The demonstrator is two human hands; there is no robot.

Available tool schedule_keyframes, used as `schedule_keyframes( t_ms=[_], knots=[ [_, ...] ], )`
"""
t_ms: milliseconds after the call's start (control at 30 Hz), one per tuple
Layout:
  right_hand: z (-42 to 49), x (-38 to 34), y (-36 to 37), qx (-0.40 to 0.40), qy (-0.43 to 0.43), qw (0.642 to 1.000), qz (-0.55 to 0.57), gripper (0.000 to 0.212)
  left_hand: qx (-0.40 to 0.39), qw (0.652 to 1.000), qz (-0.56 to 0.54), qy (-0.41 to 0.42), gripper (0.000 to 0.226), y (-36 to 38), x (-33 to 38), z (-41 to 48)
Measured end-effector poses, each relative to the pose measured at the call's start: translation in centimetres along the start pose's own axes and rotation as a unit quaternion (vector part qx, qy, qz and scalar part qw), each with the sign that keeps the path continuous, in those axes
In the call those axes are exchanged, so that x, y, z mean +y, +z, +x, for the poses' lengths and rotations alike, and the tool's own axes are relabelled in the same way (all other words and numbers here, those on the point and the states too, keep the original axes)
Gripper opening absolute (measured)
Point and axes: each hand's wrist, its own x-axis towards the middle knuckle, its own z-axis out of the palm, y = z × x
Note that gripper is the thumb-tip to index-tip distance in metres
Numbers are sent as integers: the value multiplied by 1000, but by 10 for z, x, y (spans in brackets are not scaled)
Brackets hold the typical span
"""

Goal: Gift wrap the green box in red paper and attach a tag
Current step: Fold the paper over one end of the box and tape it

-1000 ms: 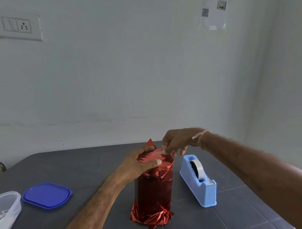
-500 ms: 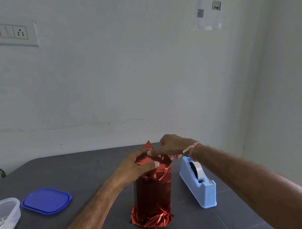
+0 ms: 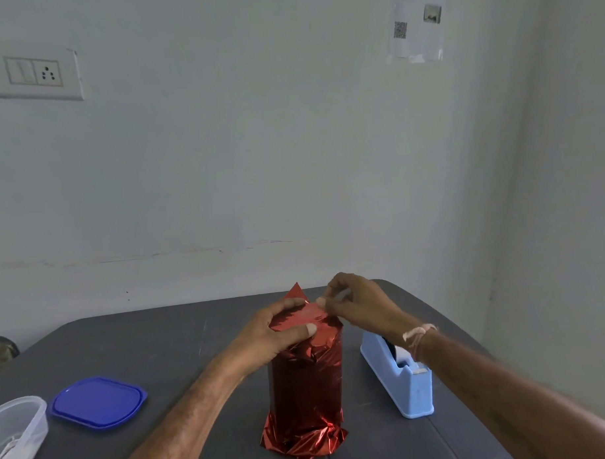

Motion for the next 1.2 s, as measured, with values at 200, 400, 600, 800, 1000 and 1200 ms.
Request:
schedule_keyframes(
  t_ms=[200,400,600,800,1000,1200],
  knots=[
    [-44,18,4,17,-155,987,48,32,0,1000,-8,-9,57,-1,6,-5],
    [-49,24,1,-22,-198,978,-61,69,59,996,59,28,79,4,4,-16],
    [-46,15,4,30,-184,980,-74,46,137,957,206,152,77,-1,-12,-38],
    [-43,6,9,50,-162,984,-53,31,200,928,264,173,35,-4,-13,-40],
    [-47,2,12,75,-172,982,0,48,217,940,213,153,23,3,-6,-37],
    [-58,2,20,103,-119,985,73,57,225,944,191,146,26,5,-7,-37]
  ],
)
